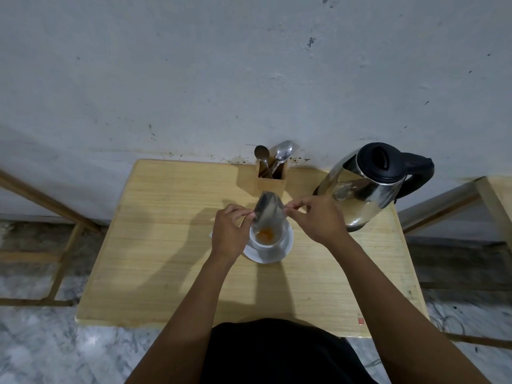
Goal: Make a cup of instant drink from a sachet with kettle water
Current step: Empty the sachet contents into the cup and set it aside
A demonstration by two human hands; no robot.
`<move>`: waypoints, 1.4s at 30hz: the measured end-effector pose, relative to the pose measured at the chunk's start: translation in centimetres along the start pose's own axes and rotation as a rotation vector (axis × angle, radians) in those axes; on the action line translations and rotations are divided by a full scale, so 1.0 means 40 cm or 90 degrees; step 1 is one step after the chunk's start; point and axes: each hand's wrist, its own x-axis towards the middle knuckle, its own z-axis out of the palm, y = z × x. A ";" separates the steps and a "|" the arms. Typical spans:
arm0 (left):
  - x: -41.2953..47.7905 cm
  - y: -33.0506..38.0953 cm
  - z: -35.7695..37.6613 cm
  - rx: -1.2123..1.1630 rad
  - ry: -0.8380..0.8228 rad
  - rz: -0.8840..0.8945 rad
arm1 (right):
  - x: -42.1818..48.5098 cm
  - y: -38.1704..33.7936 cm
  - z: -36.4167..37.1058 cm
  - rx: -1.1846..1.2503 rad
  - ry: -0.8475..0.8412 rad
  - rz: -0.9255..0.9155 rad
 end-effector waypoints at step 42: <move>-0.020 -0.070 -0.171 -0.304 -0.098 -0.432 | -0.058 0.003 0.184 -0.101 -0.045 -0.376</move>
